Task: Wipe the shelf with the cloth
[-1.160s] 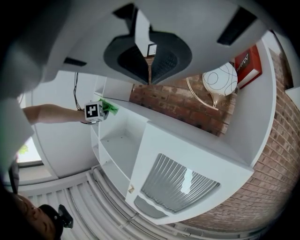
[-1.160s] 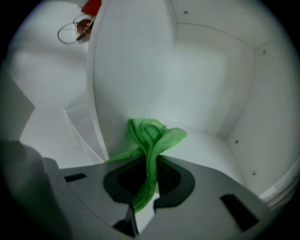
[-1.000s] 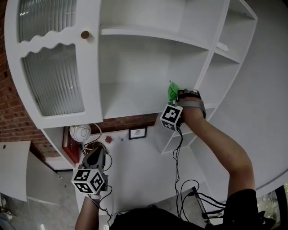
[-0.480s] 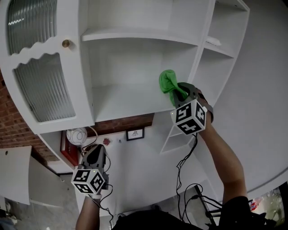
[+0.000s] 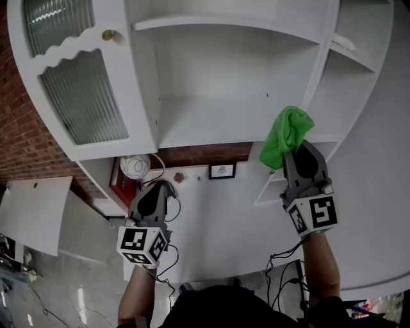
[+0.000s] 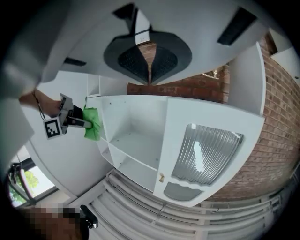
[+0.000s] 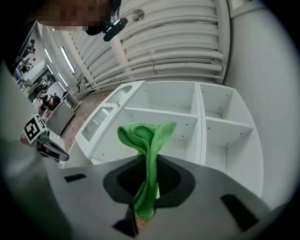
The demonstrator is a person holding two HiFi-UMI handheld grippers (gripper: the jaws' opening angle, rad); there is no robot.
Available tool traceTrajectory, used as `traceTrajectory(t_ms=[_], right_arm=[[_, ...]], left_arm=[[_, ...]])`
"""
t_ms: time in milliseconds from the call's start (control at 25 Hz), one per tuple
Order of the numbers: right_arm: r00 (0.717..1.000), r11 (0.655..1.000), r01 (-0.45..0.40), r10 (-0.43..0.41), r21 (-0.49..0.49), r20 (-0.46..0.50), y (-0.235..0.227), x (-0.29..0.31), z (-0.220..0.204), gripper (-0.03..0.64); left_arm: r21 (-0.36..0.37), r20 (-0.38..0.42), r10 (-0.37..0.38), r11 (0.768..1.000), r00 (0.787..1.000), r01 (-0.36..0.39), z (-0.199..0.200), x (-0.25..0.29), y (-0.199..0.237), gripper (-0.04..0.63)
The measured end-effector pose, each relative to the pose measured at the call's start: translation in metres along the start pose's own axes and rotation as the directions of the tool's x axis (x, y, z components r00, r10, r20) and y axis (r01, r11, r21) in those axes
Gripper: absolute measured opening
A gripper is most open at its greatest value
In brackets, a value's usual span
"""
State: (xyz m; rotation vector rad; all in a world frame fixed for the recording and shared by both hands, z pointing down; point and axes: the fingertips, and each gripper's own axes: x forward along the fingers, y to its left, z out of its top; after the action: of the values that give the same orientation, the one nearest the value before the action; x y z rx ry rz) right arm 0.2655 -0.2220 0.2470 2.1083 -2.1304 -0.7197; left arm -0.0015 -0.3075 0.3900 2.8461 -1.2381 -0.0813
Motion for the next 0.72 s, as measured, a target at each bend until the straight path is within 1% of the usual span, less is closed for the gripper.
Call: traceTrajectory(t_ms=[120,280,360,440,560,640,720], right_arm=[[1.000,0.999,0.009,-0.009,0.038,-0.002,0.013,-0.016,-0.024,0.044],[0.998,0.992,-0.032,0.037,0.123,-0.044,0.035,-0.034,-0.063,0.044],[0.996,0.991,-0.037,0.047,0.131,-0.070,0.040,-0.040,-0.082,0.044],[0.994,0.991,-0.028,0.042,0.132,-0.099,0.041,-0.047,-0.102,0.044],[0.990,0.991,-0.012,0.030,0.133,-0.137,0.040,-0.056,-0.127,0.044],[0.986,0.989,-0.006,0.030,0.144,-0.166,0.040,-0.061,-0.137,0.044],[0.983,0.987,0.001,0.028,0.159,-0.179,0.040,-0.062,-0.144,0.044]], left_arm=[[0.030,0.017,0.055,0.998,0.998,-0.056,0.005,-0.013,0.002,0.020],[0.047,0.036,0.097,0.994,0.995,-0.099,0.007,-0.024,0.002,0.020],[0.050,0.043,0.108,0.993,0.993,-0.110,0.006,-0.028,0.003,0.020],[0.068,0.043,0.115,0.991,0.992,-0.118,0.003,-0.032,0.004,0.020],[0.104,0.019,0.132,0.986,0.991,-0.133,-0.004,-0.040,0.006,0.020],[0.096,0.016,0.149,0.984,0.989,-0.150,-0.008,-0.045,0.010,0.020],[0.083,0.042,0.168,0.982,0.985,-0.171,-0.006,-0.048,0.017,0.020]])
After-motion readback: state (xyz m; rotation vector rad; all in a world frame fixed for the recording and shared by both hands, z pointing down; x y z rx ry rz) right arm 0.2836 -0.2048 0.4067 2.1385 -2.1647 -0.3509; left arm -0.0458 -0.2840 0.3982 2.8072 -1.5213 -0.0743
